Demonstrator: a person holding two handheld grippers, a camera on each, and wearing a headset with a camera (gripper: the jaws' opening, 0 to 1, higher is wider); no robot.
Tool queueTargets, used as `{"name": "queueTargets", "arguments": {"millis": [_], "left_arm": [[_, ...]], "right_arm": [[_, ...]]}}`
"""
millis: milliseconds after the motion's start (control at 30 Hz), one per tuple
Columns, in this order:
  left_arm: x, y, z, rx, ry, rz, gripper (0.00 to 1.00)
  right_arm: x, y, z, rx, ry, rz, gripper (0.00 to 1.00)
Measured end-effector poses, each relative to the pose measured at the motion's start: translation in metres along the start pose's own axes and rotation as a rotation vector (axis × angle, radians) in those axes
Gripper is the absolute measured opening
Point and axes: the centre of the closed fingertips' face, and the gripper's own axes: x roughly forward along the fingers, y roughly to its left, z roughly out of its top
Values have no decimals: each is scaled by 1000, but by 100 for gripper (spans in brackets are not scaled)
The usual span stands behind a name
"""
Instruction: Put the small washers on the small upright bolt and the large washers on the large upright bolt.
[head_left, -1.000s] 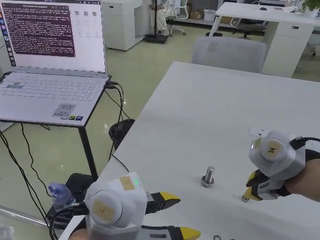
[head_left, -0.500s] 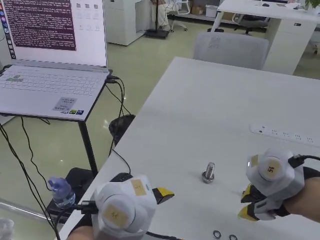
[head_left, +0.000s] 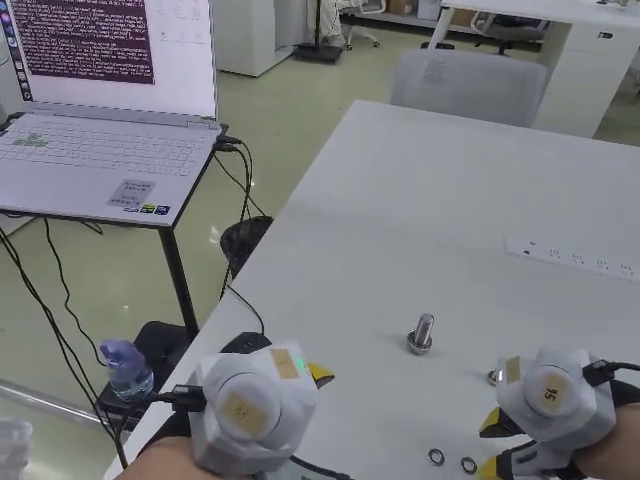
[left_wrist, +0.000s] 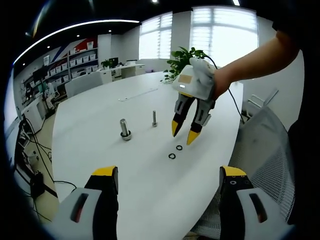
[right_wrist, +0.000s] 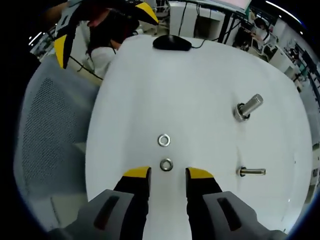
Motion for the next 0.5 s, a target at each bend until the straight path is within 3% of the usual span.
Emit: {"name": "queueTargets", "arguments": {"millis": [500], "left_arm": [[2, 3, -10, 1, 21, 2, 91]], "right_arm": [[18, -2, -5, -26, 48, 2, 27]]}}
